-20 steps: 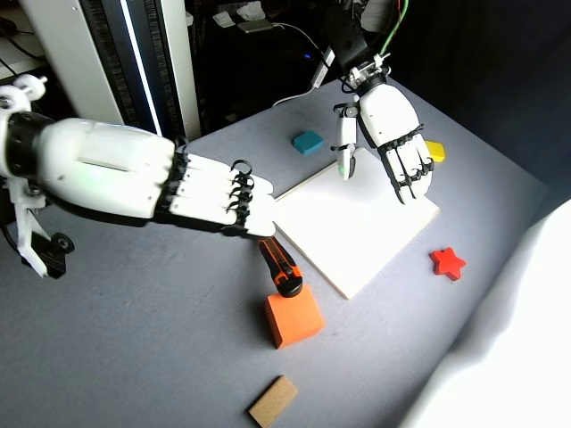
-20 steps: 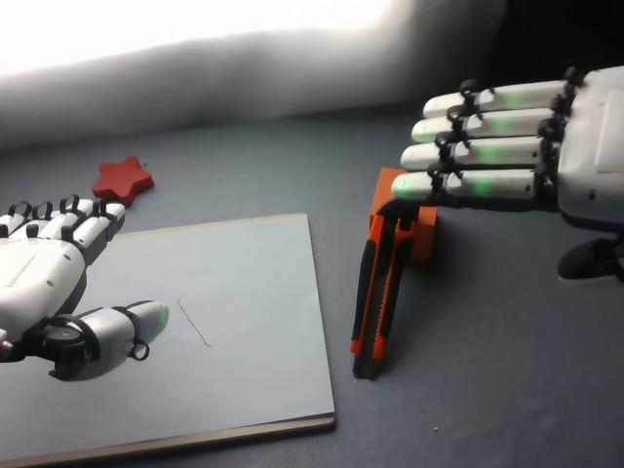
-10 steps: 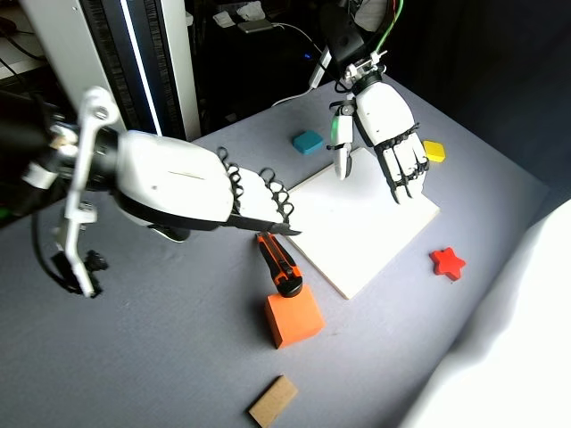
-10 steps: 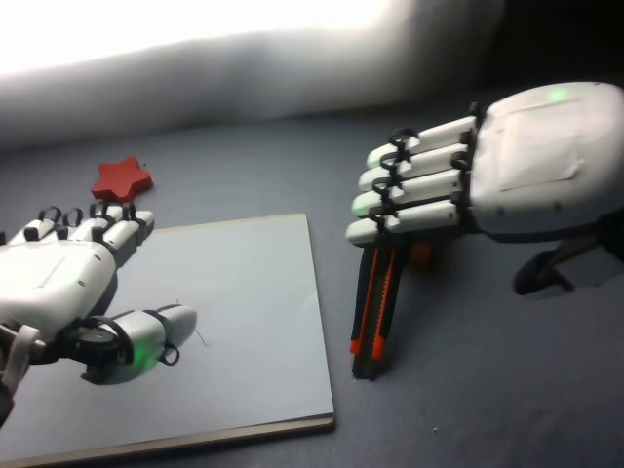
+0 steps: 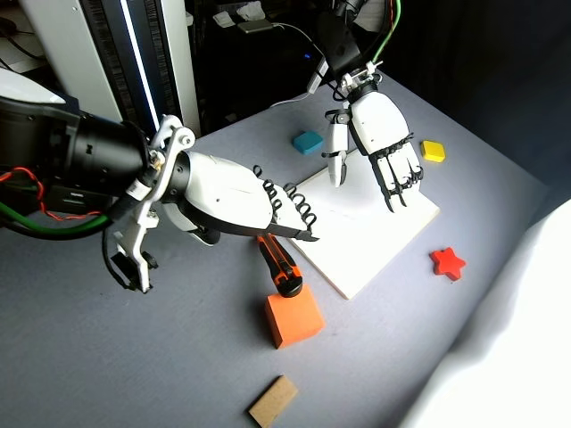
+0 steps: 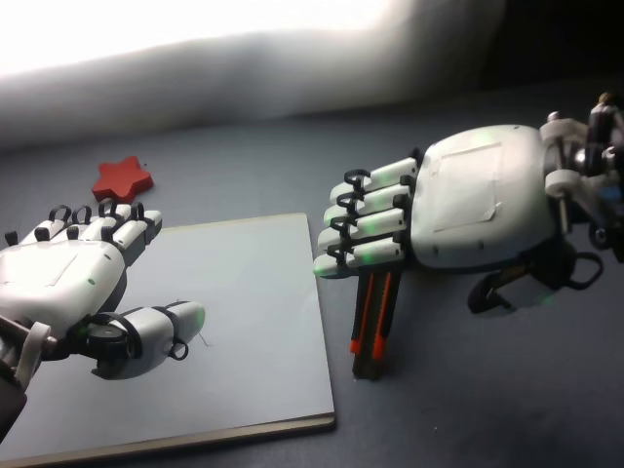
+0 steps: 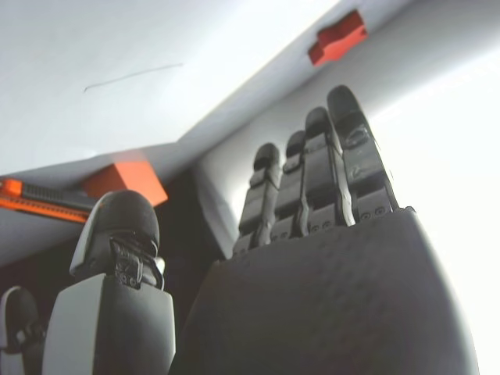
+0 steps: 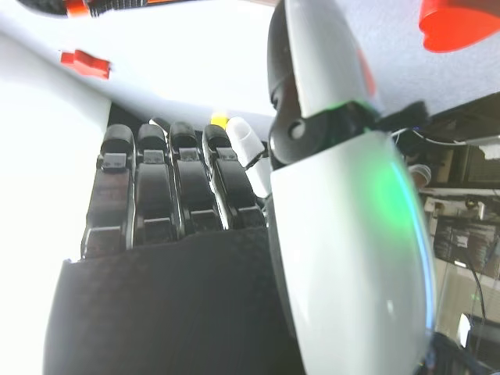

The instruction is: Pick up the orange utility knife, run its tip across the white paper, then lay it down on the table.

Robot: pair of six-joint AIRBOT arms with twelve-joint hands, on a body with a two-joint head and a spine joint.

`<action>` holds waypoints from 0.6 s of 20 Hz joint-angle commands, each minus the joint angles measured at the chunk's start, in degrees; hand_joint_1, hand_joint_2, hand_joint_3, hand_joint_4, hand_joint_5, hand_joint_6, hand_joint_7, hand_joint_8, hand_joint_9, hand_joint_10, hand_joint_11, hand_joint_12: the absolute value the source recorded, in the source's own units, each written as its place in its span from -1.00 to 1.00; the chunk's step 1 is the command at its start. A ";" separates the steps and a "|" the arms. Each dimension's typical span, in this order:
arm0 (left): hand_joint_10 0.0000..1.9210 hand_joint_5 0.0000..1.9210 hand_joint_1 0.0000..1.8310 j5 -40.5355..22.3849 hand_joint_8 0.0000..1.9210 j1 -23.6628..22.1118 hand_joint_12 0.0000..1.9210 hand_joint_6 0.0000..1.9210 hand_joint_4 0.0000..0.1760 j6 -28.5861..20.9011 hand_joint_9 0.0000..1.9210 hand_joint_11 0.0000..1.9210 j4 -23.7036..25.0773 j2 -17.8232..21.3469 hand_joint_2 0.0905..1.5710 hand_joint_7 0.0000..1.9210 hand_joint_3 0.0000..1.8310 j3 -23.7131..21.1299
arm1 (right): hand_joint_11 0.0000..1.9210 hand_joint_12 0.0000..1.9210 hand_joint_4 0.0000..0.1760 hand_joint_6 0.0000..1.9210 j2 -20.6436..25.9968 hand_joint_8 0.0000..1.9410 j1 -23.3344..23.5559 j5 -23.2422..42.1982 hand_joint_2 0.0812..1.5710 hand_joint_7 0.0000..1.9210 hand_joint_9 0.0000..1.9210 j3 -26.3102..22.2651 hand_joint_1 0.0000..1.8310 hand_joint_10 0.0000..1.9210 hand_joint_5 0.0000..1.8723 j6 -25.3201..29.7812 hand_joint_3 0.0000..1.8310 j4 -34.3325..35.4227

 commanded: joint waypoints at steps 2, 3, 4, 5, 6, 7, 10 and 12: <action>-0.99 -0.92 -0.76 -4.62 -1.00 -0.04 -0.32 -0.99 -0.70 -0.16 -0.87 -1.00 3.04 0.12 0.60 -0.96 -1.00 0.31 | -1.00 -1.00 -1.00 -1.00 -0.95 -1.00 -0.02 -2.82 0.27 -1.00 -1.00 0.99 0.21 -1.00 -1.00 -0.16 -0.98 0.90; -1.00 -0.91 -0.77 -4.62 -1.00 0.03 -0.34 -0.99 -0.75 -0.15 -0.87 -1.00 3.04 0.11 0.60 -0.96 -1.00 0.26 | -1.00 -1.00 -1.00 -1.00 -1.98 -1.00 -0.40 -3.14 0.27 -1.00 -1.00 1.95 0.22 -1.00 -1.00 -0.18 -0.98 0.68; -1.00 -0.92 -0.78 -4.62 -1.00 0.11 -0.33 -1.00 -0.77 -0.09 -0.87 -1.00 3.04 0.10 0.60 -0.97 -1.00 0.25 | -1.00 -1.00 -1.00 -1.00 -2.66 -1.00 -0.62 -3.34 0.27 -1.00 -1.00 2.57 0.21 -1.00 -1.00 -0.18 -0.98 0.59; -1.00 -0.91 -0.77 -4.60 -1.00 0.31 -0.33 -1.00 -0.76 -0.07 -0.87 -1.00 3.05 0.10 0.60 -0.97 -1.00 0.25 | -1.00 -1.00 -1.00 -1.00 -3.55 -1.00 -0.82 -3.63 0.27 -1.00 -1.00 3.43 0.21 -1.00 -1.00 -0.21 -0.98 0.32; -1.00 -0.90 -0.75 -4.60 -1.00 0.42 -0.33 -0.99 -0.76 -0.07 -0.87 -1.00 3.05 0.11 0.59 -0.97 -1.00 0.28 | -1.00 -1.00 -1.00 -1.00 -4.31 -1.00 -1.01 -4.26 0.27 -1.00 -1.00 4.21 0.22 -1.00 -1.00 -0.19 -0.98 0.31; -1.00 -0.89 -0.72 -4.60 -0.99 0.53 -0.30 -0.99 -0.72 -0.07 -0.86 -1.00 3.05 0.11 0.58 -0.95 -1.00 0.30 | -1.00 -1.00 -1.00 -1.00 -5.30 -1.00 -1.30 -5.06 0.27 -1.00 -1.00 5.15 0.21 -1.00 -1.00 -0.14 -0.98 0.31; -1.00 -0.92 -0.77 -4.53 -1.00 0.59 -0.38 -1.00 -0.72 -0.08 -0.89 -1.00 3.05 0.11 0.60 -0.96 -1.00 0.31 | -1.00 -1.00 -1.00 -1.00 -7.98 -1.00 -1.80 -5.50 0.27 -1.00 -1.00 7.75 0.21 -1.00 -1.00 -0.11 -0.98 0.29; -1.00 -0.90 -0.74 -4.53 -1.00 0.62 -0.36 -0.99 -0.70 -0.07 -0.88 -1.00 3.06 0.11 0.59 -0.96 -1.00 0.31 | -1.00 -1.00 -1.00 -1.00 -9.01 -1.00 -2.33 -6.12 0.27 -1.00 -1.00 8.36 0.23 -1.00 -1.00 -0.13 -0.98 0.29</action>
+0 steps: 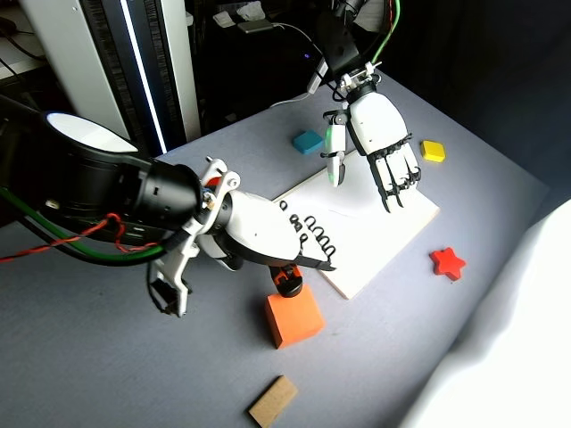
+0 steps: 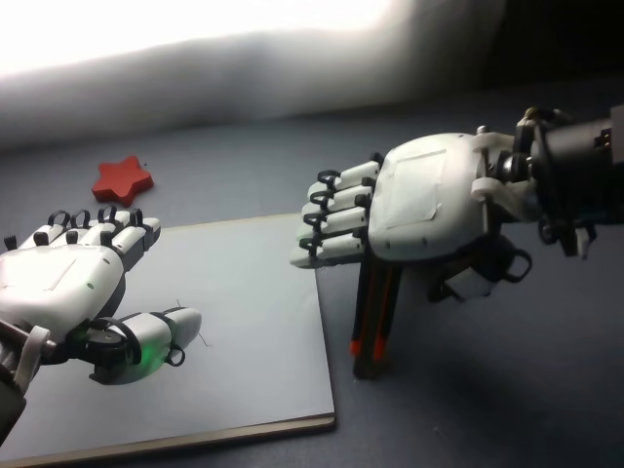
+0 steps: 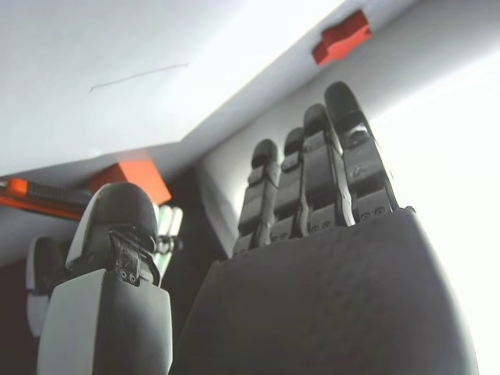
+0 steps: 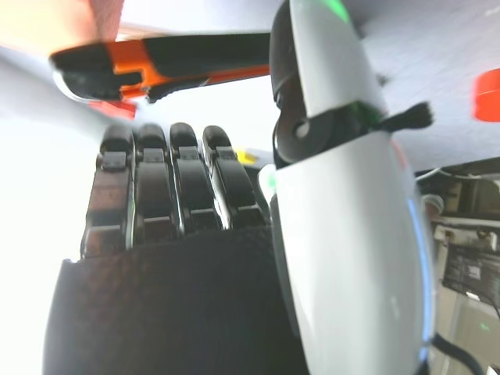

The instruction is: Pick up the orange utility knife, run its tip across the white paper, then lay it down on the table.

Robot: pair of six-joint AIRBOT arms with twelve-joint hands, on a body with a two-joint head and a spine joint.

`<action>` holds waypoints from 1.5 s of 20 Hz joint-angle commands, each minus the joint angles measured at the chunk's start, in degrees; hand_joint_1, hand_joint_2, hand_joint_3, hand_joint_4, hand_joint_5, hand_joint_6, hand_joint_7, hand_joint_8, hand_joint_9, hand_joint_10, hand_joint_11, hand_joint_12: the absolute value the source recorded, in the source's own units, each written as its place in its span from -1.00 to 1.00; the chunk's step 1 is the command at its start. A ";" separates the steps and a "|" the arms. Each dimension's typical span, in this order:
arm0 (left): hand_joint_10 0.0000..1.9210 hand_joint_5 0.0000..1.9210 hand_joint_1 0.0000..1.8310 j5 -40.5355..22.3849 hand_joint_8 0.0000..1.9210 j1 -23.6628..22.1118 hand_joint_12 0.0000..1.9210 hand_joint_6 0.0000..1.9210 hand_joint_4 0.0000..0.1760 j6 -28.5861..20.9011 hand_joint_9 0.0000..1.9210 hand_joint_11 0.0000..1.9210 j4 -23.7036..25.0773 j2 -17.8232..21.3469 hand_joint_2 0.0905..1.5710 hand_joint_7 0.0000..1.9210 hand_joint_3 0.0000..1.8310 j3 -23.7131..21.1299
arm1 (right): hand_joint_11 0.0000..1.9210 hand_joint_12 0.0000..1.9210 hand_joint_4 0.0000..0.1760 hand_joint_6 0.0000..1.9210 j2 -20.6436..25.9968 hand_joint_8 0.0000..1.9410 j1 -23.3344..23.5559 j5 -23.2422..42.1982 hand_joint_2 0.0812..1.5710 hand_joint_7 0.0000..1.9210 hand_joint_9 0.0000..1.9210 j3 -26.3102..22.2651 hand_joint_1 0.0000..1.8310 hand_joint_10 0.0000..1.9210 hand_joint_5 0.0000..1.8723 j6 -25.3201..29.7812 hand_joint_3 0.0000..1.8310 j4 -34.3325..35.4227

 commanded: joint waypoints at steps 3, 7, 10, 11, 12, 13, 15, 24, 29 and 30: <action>-0.99 -0.90 -0.74 -4.53 -1.00 0.19 -0.32 -0.99 -0.70 0.11 -0.87 -1.00 3.19 0.21 0.59 -0.95 -1.00 0.43 | -1.00 -1.00 -1.00 -1.00 -0.97 -1.00 -0.87 -2.56 0.30 -1.00 -1.00 0.49 0.19 -1.00 -1.00 -0.10 -0.97 1.17; -0.99 -0.91 -0.76 -4.53 -1.00 0.31 -0.30 -1.00 -0.69 0.11 -0.86 -1.00 3.18 0.21 0.60 -0.95 -1.00 0.86 | -1.00 -1.00 -1.00 -1.00 -3.18 -1.00 -2.23 -2.80 0.28 -1.00 -1.00 2.63 0.23 -1.00 -1.00 -0.44 -0.98 1.19; -0.99 -0.90 -0.73 -4.54 -1.00 0.62 -0.25 -1.00 -0.70 -0.08 -0.84 -1.00 3.17 0.21 0.58 -0.94 -1.00 0.92 | -1.00 -1.00 -1.00 -1.00 -4.47 -1.00 -2.36 -2.92 0.28 -1.00 -1.00 4.10 0.24 -1.00 -1.00 -0.80 -0.98 1.20; -1.00 -0.91 -0.74 -4.54 -1.00 0.66 -0.29 -1.00 -0.67 -0.15 -0.85 -1.00 3.17 0.21 0.59 -0.92 -1.00 0.92 | -1.00 -1.00 -1.00 -1.00 -4.68 -1.00 -2.37 -2.92 0.30 -1.00 -1.00 4.27 0.22 -1.00 -1.00 -0.80 -0.97 1.20; -1.00 -0.90 -0.74 -4.54 -0.99 0.70 -0.30 -1.00 -0.66 -0.16 -0.85 -1.00 3.16 0.21 0.59 -0.91 -1.00 0.92 | -1.00 -1.00 -1.00 -1.00 -5.04 -1.00 -2.47 -3.00 0.31 -1.00 -1.00 4.61 0.20 -1.00 -1.00 -0.83 -0.96 1.20; -1.00 -0.90 -0.74 -4.54 -1.00 0.73 -0.26 -1.00 -0.69 -0.16 -0.84 -1.00 3.16 0.21 0.59 -0.91 -1.00 0.92 | -1.00 -1.00 -1.00 -1.00 -5.33 -1.00 -2.49 -3.16 0.32 -1.00 -1.00 4.83 0.21 -1.00 -1.00 -1.26 -0.96 1.20; -1.00 -0.90 -0.72 -4.54 -1.00 0.87 -0.25 -1.00 -0.68 -0.29 -0.85 -1.00 3.16 0.21 0.58 -0.93 -1.00 0.96 | -1.00 -1.00 -1.00 -1.00 -5.94 -1.00 -2.41 -3.42 0.34 -1.00 -1.00 5.14 0.21 -1.00 -1.00 -1.08 -0.95 1.20; -0.99 -0.91 -0.76 -4.66 -1.00 0.91 -0.29 -1.00 -0.64 -0.43 -0.85 -1.00 3.01 0.18 0.60 -0.91 -1.00 1.13 | -1.00 -1.00 -1.00 -1.00 -7.37 -1.00 -3.31 -4.87 0.44 -1.00 -1.00 7.42 0.18 -1.00 -1.00 -0.45 -0.92 1.23; -0.99 -0.90 -0.72 -4.66 -1.00 0.96 -0.19 -1.00 -0.59 -0.43 -0.81 -1.00 3.01 0.13 0.59 -0.89 -1.00 1.13 | -1.00 0.05 -1.00 -0.21 -7.50 -0.70 -3.74 -5.33 0.55 -0.63 -0.94 7.91 0.16 -0.27 -0.87 -0.07 -0.99 1.40; -0.99 -0.89 -0.72 -4.66 -0.99 0.90 -0.19 -0.99 -0.60 -0.43 -0.81 -1.00 3.01 0.11 0.59 -0.88 -1.00 1.12 | -1.00 0.45 -1.00 0.13 -7.50 -0.07 -3.82 -5.52 0.53 -0.66 -0.88 7.90 0.23 0.17 -0.82 -0.07 -1.00 1.47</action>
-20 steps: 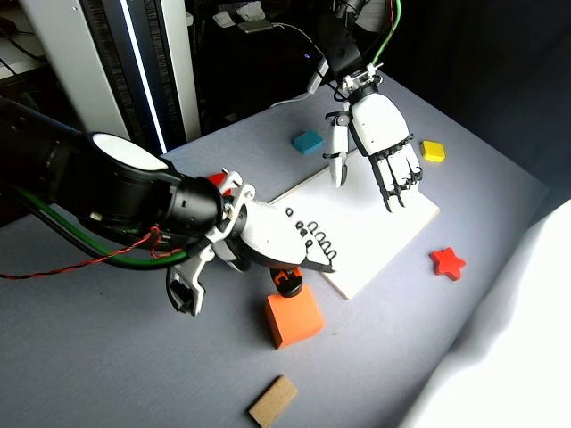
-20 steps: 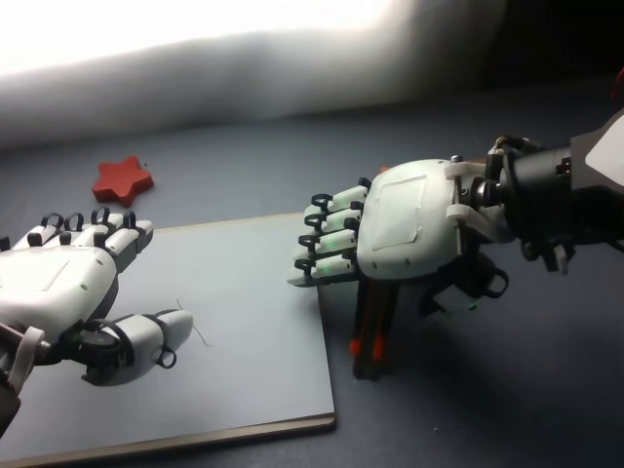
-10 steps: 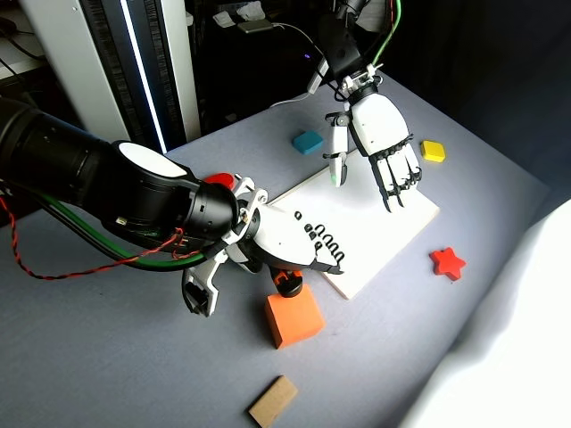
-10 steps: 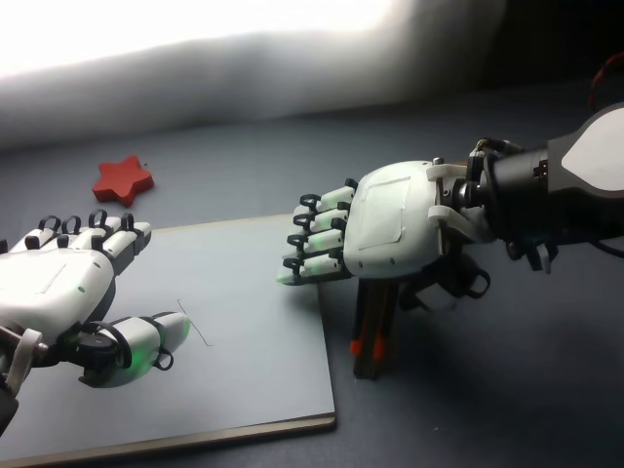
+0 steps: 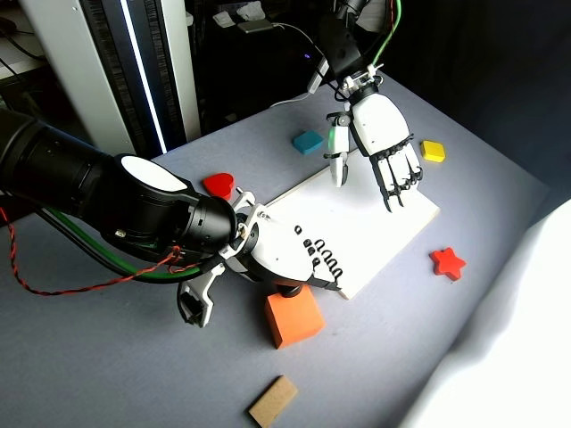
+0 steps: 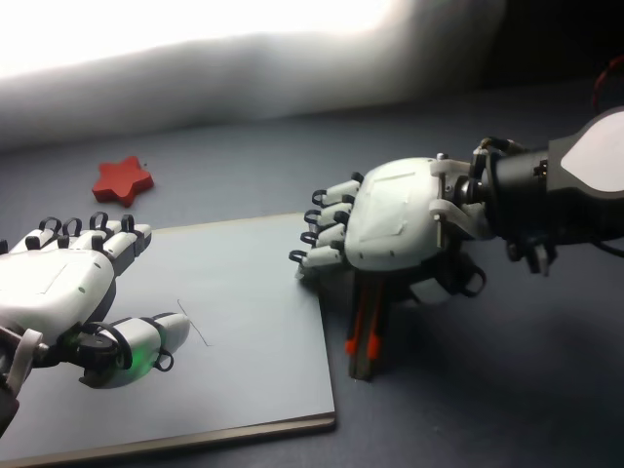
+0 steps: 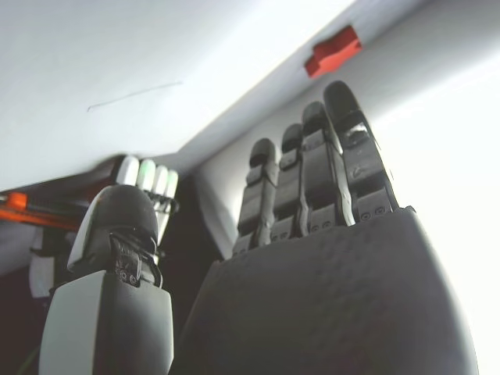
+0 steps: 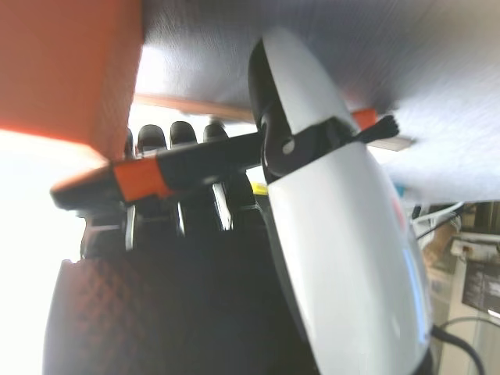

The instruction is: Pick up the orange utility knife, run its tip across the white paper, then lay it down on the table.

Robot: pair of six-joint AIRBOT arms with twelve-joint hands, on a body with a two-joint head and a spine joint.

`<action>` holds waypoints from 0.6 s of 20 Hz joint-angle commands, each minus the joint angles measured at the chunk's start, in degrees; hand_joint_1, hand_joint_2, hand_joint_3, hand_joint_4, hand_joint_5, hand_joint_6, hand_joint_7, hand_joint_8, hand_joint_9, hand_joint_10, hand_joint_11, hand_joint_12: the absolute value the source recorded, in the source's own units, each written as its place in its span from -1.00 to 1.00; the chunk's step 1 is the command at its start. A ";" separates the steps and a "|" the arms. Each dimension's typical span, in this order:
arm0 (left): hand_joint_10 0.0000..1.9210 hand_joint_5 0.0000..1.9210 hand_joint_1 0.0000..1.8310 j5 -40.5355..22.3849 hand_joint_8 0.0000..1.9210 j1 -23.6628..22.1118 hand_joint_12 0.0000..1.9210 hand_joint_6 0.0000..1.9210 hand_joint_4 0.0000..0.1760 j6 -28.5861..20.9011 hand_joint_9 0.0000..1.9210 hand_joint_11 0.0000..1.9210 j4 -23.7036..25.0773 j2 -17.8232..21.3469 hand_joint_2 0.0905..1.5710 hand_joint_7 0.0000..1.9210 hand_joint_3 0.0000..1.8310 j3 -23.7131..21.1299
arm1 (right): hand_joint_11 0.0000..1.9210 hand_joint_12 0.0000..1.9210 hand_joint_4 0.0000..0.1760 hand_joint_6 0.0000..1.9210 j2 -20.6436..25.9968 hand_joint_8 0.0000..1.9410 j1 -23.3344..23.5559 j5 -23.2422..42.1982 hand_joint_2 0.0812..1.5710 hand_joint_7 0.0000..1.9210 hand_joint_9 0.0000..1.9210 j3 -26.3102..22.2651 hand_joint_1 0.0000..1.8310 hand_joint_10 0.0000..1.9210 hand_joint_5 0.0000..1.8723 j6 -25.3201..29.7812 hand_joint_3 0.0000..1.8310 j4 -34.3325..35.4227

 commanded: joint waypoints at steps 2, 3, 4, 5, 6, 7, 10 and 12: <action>-0.99 -0.89 -0.73 -4.66 -1.00 -0.35 -0.19 -1.00 -0.58 -0.12 -0.80 -1.00 3.03 0.11 0.59 -0.88 -1.00 0.26 | -1.00 0.96 -0.98 0.67 0.26 0.81 -0.20 -1.88 0.73 -0.48 -0.75 0.10 0.14 0.83 -0.42 -0.20 -0.99 -0.17; -0.99 -0.90 -0.74 -4.66 -0.99 -0.35 -0.18 -1.00 -0.59 -0.12 -0.80 -1.00 3.03 0.10 0.60 -0.87 -1.00 0.27 | -0.71 0.99 -1.00 0.65 0.25 0.87 -0.28 -2.10 0.73 -0.45 -0.60 0.10 0.16 0.97 -0.40 -0.20 -0.99 -0.17; -0.99 -0.89 -0.77 -4.66 -0.99 -0.35 -0.17 -1.00 -0.61 -0.12 -0.79 -1.00 3.03 0.07 0.60 -0.87 -1.00 0.30 | -0.43 1.00 -1.00 0.68 0.24 0.90 -0.34 -2.32 0.74 -0.43 -0.35 0.10 0.16 0.99 -0.40 -0.20 -0.98 -0.17; -0.99 -0.89 -0.79 -4.66 -1.00 -0.33 -0.14 -1.00 -0.61 -0.12 -0.78 -1.00 3.03 0.06 0.61 -0.86 -1.00 0.34 | -0.10 1.00 -0.82 0.94 0.25 0.98 -0.35 -2.45 0.05 -0.17 0.02 0.10 0.22 1.00 -0.22 -0.20 0.14 -0.17; -0.99 -0.89 -0.79 -4.66 -0.99 -0.28 -0.13 -1.00 -0.62 -0.12 -0.78 -1.00 3.03 0.06 0.61 -0.86 -1.00 0.36 | 0.18 1.00 -0.62 0.99 0.26 1.00 -0.28 -2.57 0.01 0.24 0.30 0.10 0.46 1.00 0.16 -0.20 0.08 -0.16; -0.99 -0.88 -0.76 -4.66 -0.99 -0.28 -0.12 -1.00 -0.60 -0.12 -0.77 -1.00 3.03 0.06 0.60 -0.85 -1.00 0.38 | 0.56 1.00 0.68 1.00 0.28 1.00 -0.21 -2.64 -0.08 0.59 0.64 0.10 0.62 1.00 0.43 -0.21 0.18 -0.16; -0.99 -0.88 -0.76 -4.66 -1.00 -0.32 -0.11 -1.00 -0.56 -0.12 -0.76 -1.00 3.03 0.05 0.60 -0.85 -1.00 0.44 | 1.00 1.00 1.00 1.00 0.47 1.00 0.21 -2.69 0.01 0.86 1.00 0.09 0.65 1.00 0.70 -0.29 0.10 -0.16; -0.99 -0.87 -0.74 -4.66 -0.99 -0.33 -0.11 -0.99 -0.59 -0.12 -0.76 -1.00 3.02 0.05 0.60 -0.85 -1.00 0.45 | 1.00 1.00 0.95 1.00 0.67 1.00 0.73 -2.69 0.29 0.88 1.00 0.07 0.51 1.00 0.77 -0.32 -0.30 -0.16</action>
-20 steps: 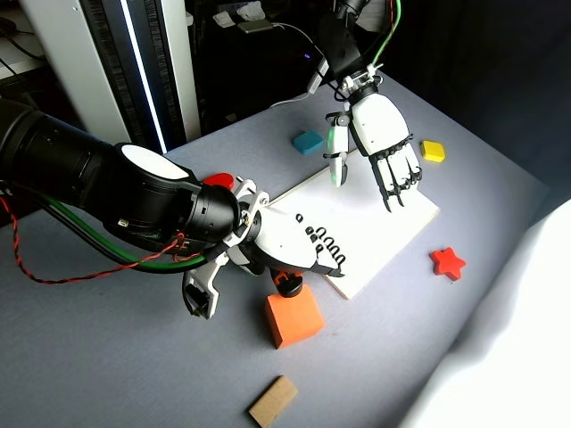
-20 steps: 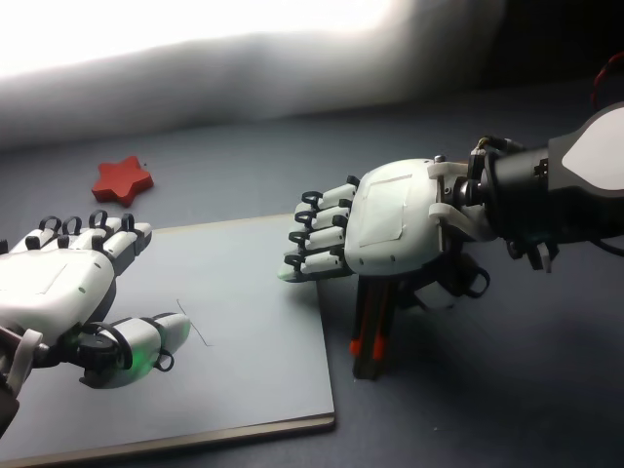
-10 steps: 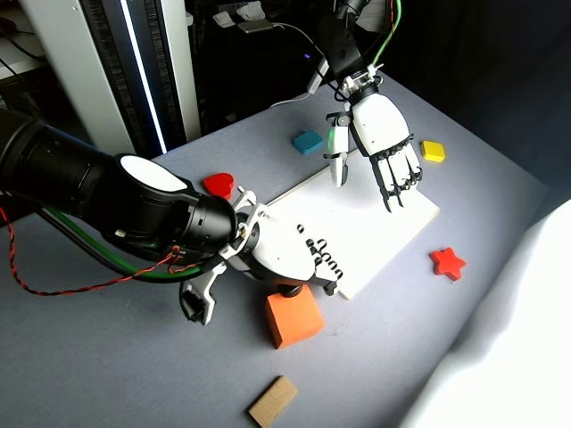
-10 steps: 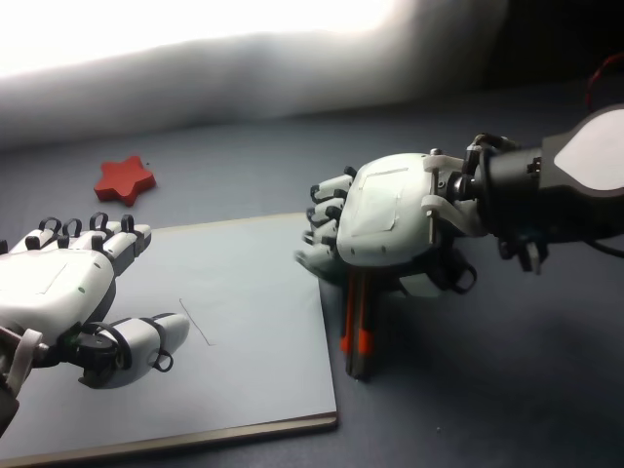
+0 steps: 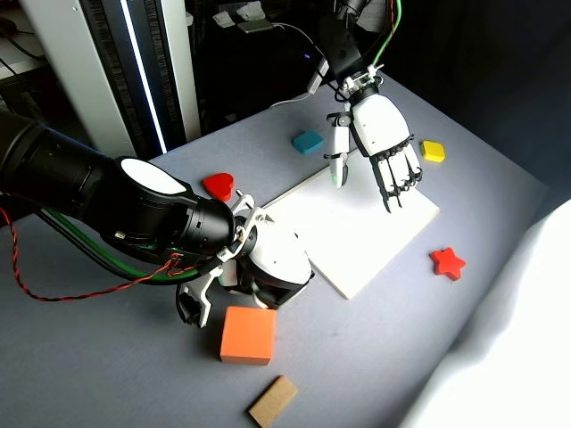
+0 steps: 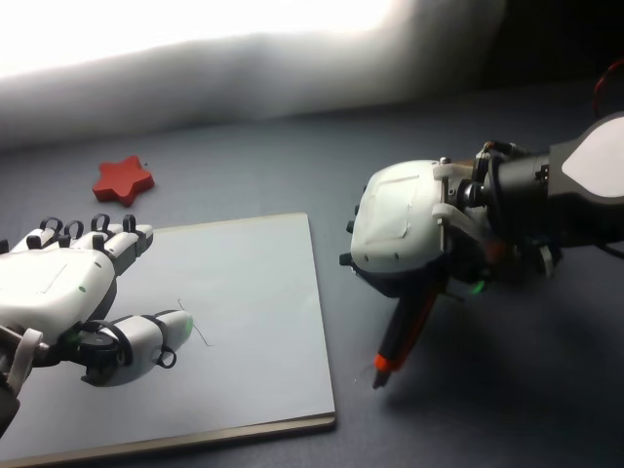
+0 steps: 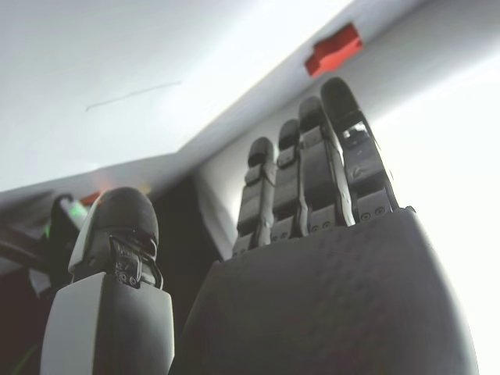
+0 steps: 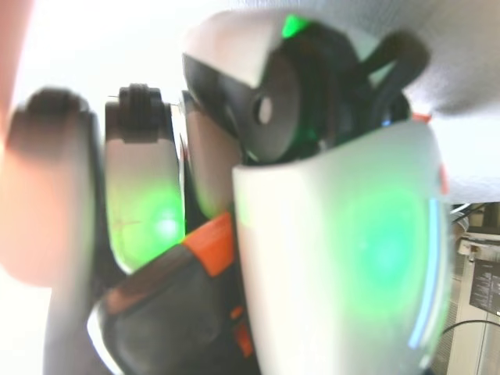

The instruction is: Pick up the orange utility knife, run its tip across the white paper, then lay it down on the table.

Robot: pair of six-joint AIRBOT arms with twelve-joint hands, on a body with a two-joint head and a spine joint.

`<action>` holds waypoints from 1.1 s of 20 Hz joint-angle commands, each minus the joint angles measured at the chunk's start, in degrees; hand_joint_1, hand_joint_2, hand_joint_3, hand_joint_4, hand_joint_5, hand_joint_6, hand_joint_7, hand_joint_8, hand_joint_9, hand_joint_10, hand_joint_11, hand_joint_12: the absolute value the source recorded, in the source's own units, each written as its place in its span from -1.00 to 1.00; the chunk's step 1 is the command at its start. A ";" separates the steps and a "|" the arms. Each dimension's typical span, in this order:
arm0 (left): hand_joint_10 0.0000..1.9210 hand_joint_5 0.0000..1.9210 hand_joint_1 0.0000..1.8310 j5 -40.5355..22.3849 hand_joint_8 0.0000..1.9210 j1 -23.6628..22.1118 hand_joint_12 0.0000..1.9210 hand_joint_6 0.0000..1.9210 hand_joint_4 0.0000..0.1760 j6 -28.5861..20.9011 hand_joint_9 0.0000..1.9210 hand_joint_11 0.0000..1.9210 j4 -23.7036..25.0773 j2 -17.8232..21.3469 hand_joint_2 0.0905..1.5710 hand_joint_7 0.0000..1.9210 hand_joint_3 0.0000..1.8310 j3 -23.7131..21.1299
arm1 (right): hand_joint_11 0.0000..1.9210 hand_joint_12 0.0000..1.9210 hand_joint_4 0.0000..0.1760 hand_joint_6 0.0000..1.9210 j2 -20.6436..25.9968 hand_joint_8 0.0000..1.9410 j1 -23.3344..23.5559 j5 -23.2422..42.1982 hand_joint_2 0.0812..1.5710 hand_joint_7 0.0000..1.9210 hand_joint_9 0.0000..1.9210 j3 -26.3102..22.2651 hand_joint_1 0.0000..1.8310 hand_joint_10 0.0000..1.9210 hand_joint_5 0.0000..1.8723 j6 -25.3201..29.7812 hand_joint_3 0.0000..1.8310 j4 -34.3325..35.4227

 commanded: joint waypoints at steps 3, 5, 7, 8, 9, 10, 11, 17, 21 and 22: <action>-1.00 -0.89 -0.73 -4.66 -1.00 -0.33 -0.13 -1.00 -0.58 0.01 -0.77 -1.00 2.91 0.11 0.60 -0.85 -1.00 0.34 | 1.00 1.00 1.00 1.00 1.13 1.00 1.89 -2.51 0.32 0.85 0.99 -0.50 0.56 1.00 0.66 -0.29 -0.30 0.69; -1.00 -0.90 -0.73 -4.66 -1.00 -0.32 -0.17 -1.00 -0.54 0.01 -0.78 -1.00 2.89 0.11 0.60 -0.86 -1.00 0.34 | 1.00 1.00 1.00 1.00 2.12 1.00 2.90 -2.58 0.30 0.82 0.96 -1.68 0.59 1.00 0.61 -0.20 -0.28 0.86; -0.99 -0.88 -0.74 -4.66 -1.00 -0.32 -0.12 -1.00 -0.56 0.01 -0.77 -1.00 2.78 0.11 0.60 -0.86 -1.00 0.33 | 1.00 1.00 1.00 1.00 3.18 1.00 3.95 -2.66 0.31 0.80 0.95 -3.18 0.59 1.00 0.60 -0.20 -0.26 2.04; -1.00 -0.88 -0.74 -4.66 -1.00 -0.32 -0.11 -1.00 -0.54 0.01 -0.77 -1.00 2.69 0.11 0.60 -0.86 -1.00 0.34 | 1.00 1.00 1.00 1.00 3.77 1.00 4.76 -3.70 0.31 0.79 0.94 -4.25 0.57 1.00 0.58 -0.21 -0.26 2.49; -1.00 -0.89 -0.72 -4.66 -1.00 -0.31 -0.11 -1.00 -0.54 0.01 -0.77 -1.00 2.65 0.11 0.60 -0.86 -1.00 0.34 | 1.00 1.00 1.00 1.00 4.02 1.00 5.28 -5.20 0.31 0.80 0.94 -4.97 0.58 1.00 0.60 -0.21 -0.26 3.54; -1.00 -0.88 -0.72 -4.66 -1.00 -0.31 -0.10 -1.00 -0.55 0.01 -0.77 -1.00 2.61 0.11 0.60 -0.86 -1.00 0.35 | 1.00 1.00 1.00 1.00 4.20 1.00 5.99 -7.42 0.30 0.81 0.94 -5.84 0.58 1.00 0.61 -0.21 -0.26 4.86; -1.00 -0.89 -0.74 -4.66 -1.00 -0.31 -0.10 -1.00 -0.56 -0.01 -0.77 -1.00 2.59 0.11 0.60 -0.86 -1.00 0.42 | 1.00 1.00 1.00 1.00 4.16 1.00 6.49 -9.74 0.30 0.81 0.94 -6.42 0.59 1.00 0.61 -0.21 -0.26 4.99; -1.00 -0.87 -0.71 -4.65 -1.00 -0.76 -0.11 -1.00 -0.63 -0.75 -0.77 -1.00 0.10 0.16 0.60 -0.85 -1.00 3.69 | 1.00 1.00 1.00 1.00 -0.95 1.00 7.51 -24.63 0.29 0.80 0.93 -6.74 0.60 1.00 0.62 -0.29 -0.26 4.71; -1.00 -0.88 -0.70 -3.44 -1.00 -1.57 -0.12 -1.00 -0.60 -0.61 -0.77 -1.00 -1.55 0.63 0.60 -0.86 -1.00 7.57 | 0.99 1.00 1.00 1.00 -4.43 1.00 6.52 -25.81 0.30 0.76 0.91 -6.10 0.56 1.00 0.57 -0.10 -0.26 4.19; -1.00 -0.87 -0.71 -2.41 -1.00 -1.80 -0.10 -1.00 -0.58 -0.33 -0.76 -1.00 -1.72 0.93 0.60 -0.86 -1.00 8.68 | 0.98 1.00 1.00 1.00 -5.27 1.00 6.03 -26.27 0.31 0.75 0.90 -5.97 0.55 1.00 0.54 -0.10 -0.26 3.81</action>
